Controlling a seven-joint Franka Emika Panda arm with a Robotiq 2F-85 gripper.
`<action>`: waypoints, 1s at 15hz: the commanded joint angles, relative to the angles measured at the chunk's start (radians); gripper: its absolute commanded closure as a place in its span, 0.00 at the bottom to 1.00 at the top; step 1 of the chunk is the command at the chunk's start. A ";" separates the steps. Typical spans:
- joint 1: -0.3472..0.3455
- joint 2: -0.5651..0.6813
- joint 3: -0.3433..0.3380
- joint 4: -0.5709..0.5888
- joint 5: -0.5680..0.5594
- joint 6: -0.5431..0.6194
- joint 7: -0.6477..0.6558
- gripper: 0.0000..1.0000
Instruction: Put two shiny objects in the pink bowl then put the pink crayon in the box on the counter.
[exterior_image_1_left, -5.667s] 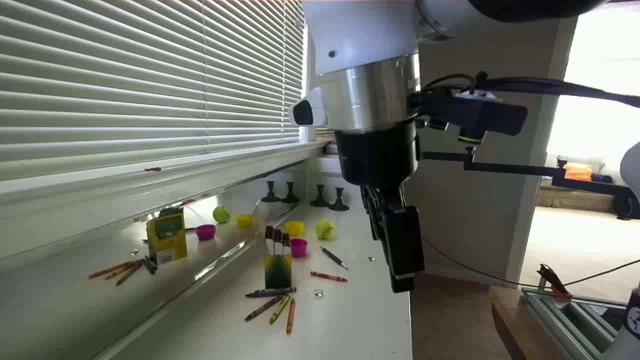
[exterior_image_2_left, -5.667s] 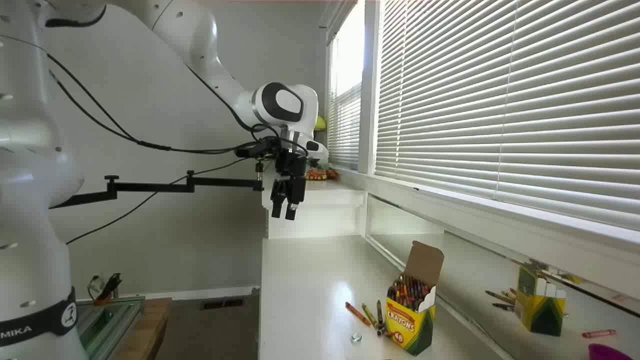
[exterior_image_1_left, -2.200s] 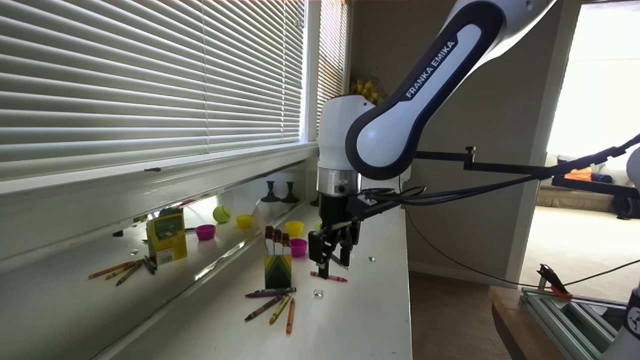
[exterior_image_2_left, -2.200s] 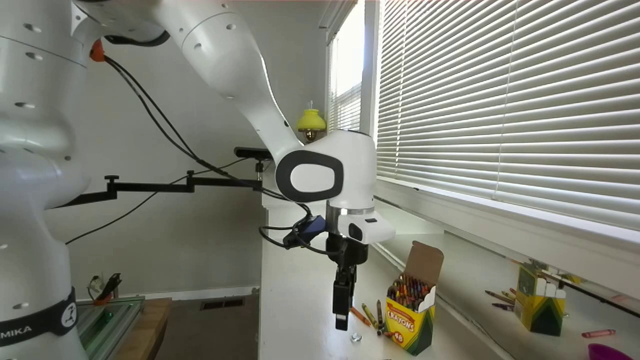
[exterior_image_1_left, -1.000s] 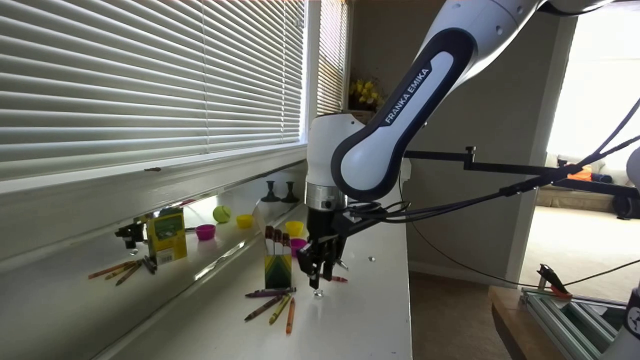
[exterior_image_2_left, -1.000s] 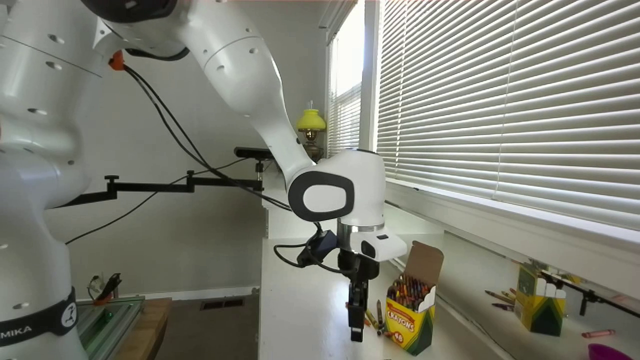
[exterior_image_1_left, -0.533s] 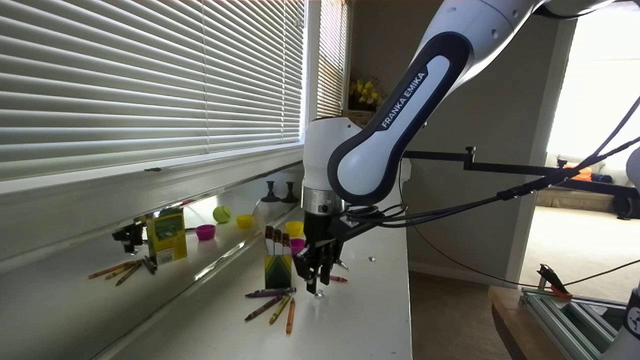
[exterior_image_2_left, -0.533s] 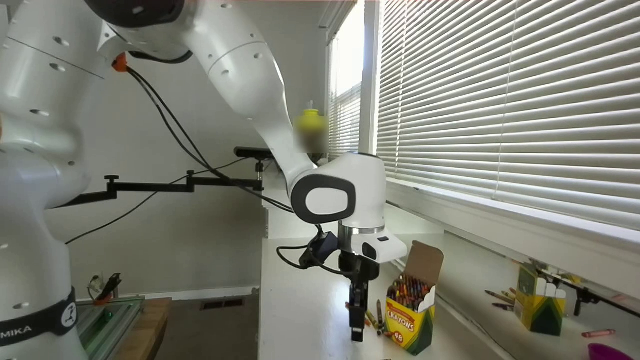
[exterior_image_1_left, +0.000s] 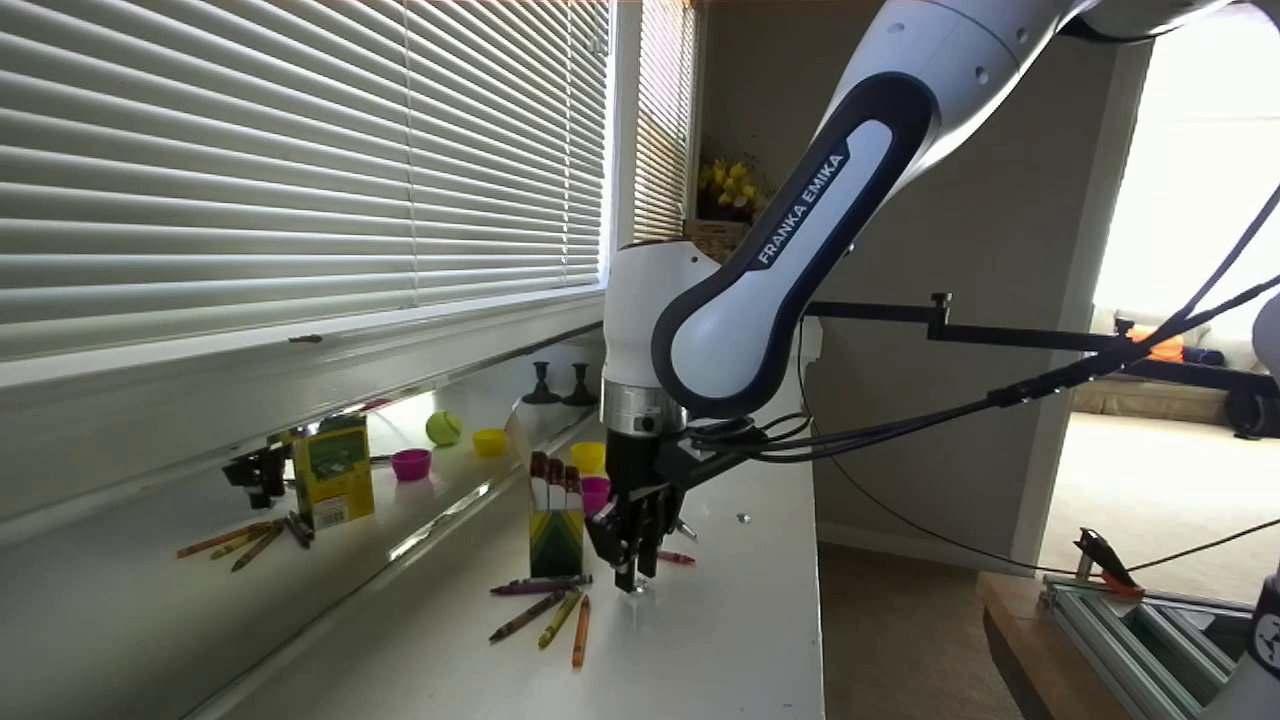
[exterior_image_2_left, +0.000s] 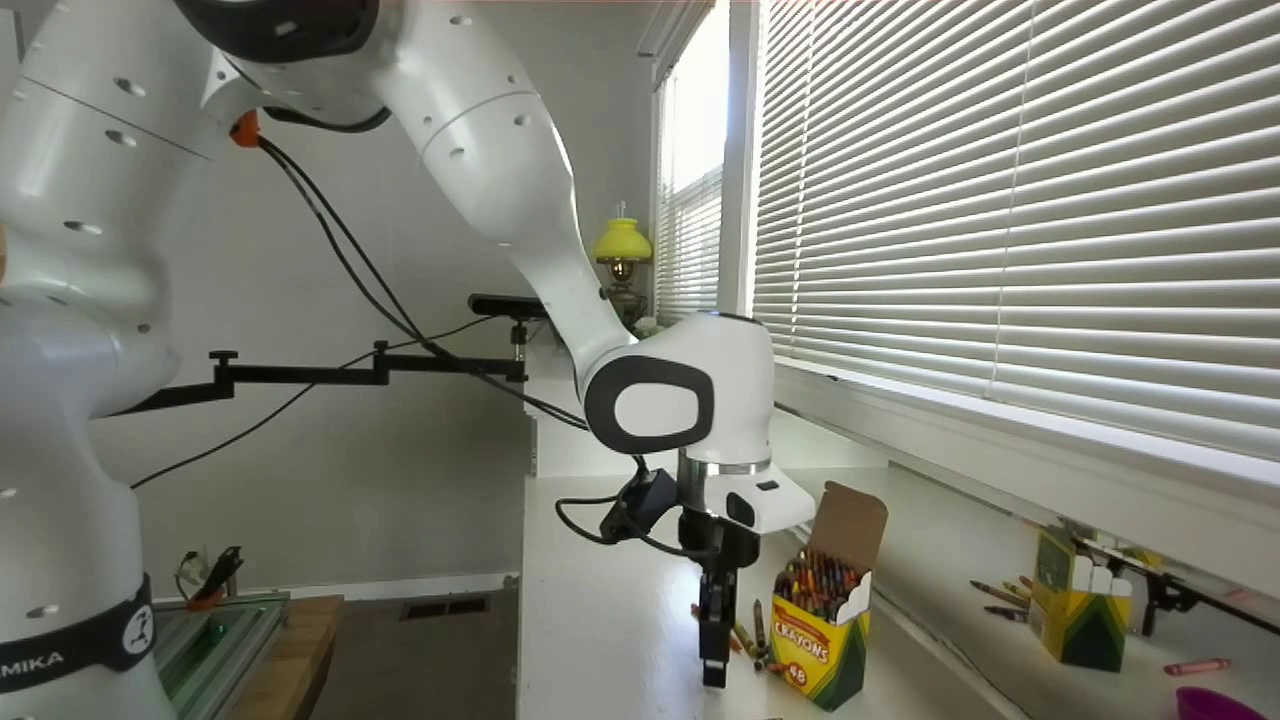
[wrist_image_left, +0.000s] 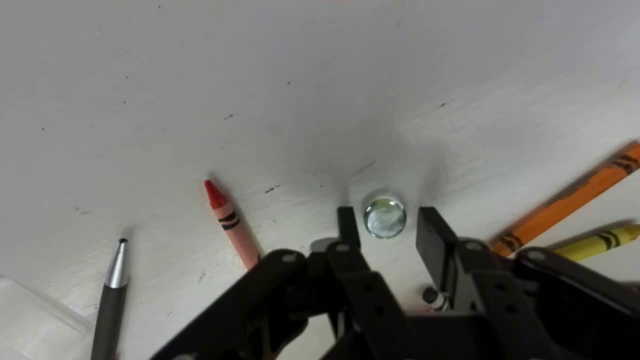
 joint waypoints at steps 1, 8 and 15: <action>0.011 0.021 -0.004 0.023 0.024 0.006 -0.008 0.71; 0.011 0.028 -0.004 0.023 0.026 0.004 -0.008 0.67; 0.012 -0.024 -0.002 0.003 0.023 -0.018 -0.016 0.94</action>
